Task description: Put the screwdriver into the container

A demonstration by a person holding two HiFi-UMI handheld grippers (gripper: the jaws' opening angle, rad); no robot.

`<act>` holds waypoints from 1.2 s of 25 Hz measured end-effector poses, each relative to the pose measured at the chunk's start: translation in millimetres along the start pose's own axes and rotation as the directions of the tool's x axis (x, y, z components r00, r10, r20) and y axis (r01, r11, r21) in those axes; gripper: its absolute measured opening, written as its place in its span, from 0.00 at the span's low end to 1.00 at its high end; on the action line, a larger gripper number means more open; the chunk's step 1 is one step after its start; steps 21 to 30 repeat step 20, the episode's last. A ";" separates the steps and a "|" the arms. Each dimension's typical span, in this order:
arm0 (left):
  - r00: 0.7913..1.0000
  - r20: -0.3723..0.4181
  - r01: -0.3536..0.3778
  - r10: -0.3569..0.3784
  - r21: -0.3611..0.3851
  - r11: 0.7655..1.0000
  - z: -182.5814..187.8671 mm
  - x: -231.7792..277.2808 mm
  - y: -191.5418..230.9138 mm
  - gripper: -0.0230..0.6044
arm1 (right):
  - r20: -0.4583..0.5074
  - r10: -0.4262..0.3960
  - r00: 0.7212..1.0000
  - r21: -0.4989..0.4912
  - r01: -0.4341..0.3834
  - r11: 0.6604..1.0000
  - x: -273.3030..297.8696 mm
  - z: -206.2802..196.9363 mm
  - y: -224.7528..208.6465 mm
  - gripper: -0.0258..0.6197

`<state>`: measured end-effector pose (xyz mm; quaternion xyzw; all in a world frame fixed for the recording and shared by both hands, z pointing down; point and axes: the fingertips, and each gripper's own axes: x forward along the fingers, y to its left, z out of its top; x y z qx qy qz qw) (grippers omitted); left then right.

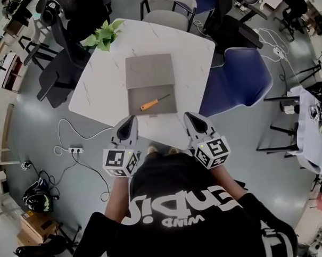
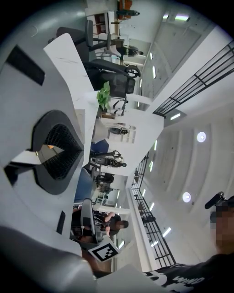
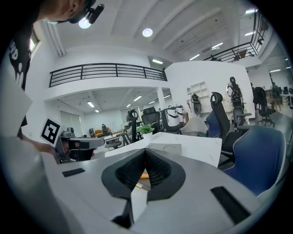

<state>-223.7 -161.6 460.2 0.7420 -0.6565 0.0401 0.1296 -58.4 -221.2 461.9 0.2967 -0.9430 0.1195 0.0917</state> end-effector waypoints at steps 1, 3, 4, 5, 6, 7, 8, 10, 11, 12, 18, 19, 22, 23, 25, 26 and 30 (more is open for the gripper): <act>1.000 0.001 -0.002 0.002 -0.003 1.000 0.5 -0.3 -0.4 0.06 | -0.002 0.003 1.000 0.002 -0.003 1.000 0.1 -0.3 0.2 0.06; 1.000 0.000 -0.003 0.003 -0.010 1.000 0.4 -0.6 -1.6 0.06 | -0.004 0.006 1.000 0.006 -0.006 1.000 0.1 -0.9 0.1 0.06; 1.000 -0.002 -0.004 0.004 -0.013 1.000 -0.2 -0.5 -2.1 0.06 | -0.005 0.007 1.000 0.008 -0.007 1.000 0.1 -1.2 -0.1 0.06; 1.000 -0.005 -0.004 0.004 -0.016 1.000 -1.0 -0.4 -2.4 0.06 | -0.005 0.008 1.000 0.009 -0.007 1.000 0.3 -1.6 -0.3 0.06; 1.000 -0.008 -0.005 0.005 -0.019 1.000 -1.9 -0.4 -2.5 0.06 | -0.005 0.008 1.000 0.011 -0.008 1.000 0.6 -1.8 -0.5 0.06; 1.000 -0.010 -0.005 0.005 -0.023 1.000 -2.6 -0.4 -2.2 0.06 | -0.005 0.008 1.000 0.013 -0.008 1.000 1.0 -2.1 -0.8 0.06; 1.000 -0.011 -0.005 0.005 -0.026 1.000 -3.1 -0.3 -1.9 0.06 | -0.006 0.008 1.000 0.015 -0.008 1.000 1.6 -2.2 -1.3 0.06; 1.000 -0.016 -0.005 0.005 -0.030 1.000 -4.1 0.2 -1.2 0.06 | -0.007 0.008 1.000 0.017 -0.008 1.000 2.6 -2.7 -2.9 0.06; 1.000 -0.018 -0.006 0.006 -0.030 1.000 -5.0 0.3 -0.9 0.06 | -0.008 0.008 1.000 0.018 -0.008 1.000 3.1 -3.1 -3.6 0.06; 1.000 -0.020 -0.008 0.007 -0.030 1.000 -6.0 0.1 -0.4 0.06 | -0.008 0.008 1.000 0.018 -0.008 1.000 3.5 -3.6 -4.1 0.06; 0.999 -0.033 -0.022 0.020 -0.037 0.999 -9.4 -1.8 2.7 0.06 | -0.008 0.007 1.000 0.021 -0.007 1.000 5.0 -3.3 -5.8 0.06; 0.999 -0.035 -0.023 0.021 -0.039 0.999 -9.4 -1.6 3.3 0.06 | -0.009 0.006 1.000 0.022 -0.006 1.000 5.7 -2.7 -6.4 0.06; 0.999 -0.037 -0.024 0.022 -0.041 0.999 -9.4 -1.4 3.9 0.06 | -0.009 0.005 1.000 0.022 -0.005 1.000 6.4 -2.2 -7.0 0.06; 0.999 -0.037 -0.024 0.022 -0.041 0.999 -9.4 -1.4 3.9 0.06 | -0.009 0.005 1.000 0.022 -0.005 1.000 6.4 -2.2 -7.0 0.06; 0.999 -0.037 -0.024 0.022 -0.041 0.999 -9.4 -1.4 3.9 0.06 | -0.009 0.005 1.000 0.022 -0.005 1.000 6.4 -2.2 -7.0 0.06; 0.999 -0.037 -0.024 0.022 -0.041 0.999 -9.4 -1.4 3.9 0.06 | -0.009 0.005 1.000 0.022 -0.005 1.000 6.4 -2.2 -7.0 0.06; 0.999 -0.037 -0.024 0.022 -0.041 0.999 -9.4 -1.4 3.9 0.06 | -0.009 0.005 1.000 0.022 -0.005 1.000 6.4 -2.2 -7.0 0.06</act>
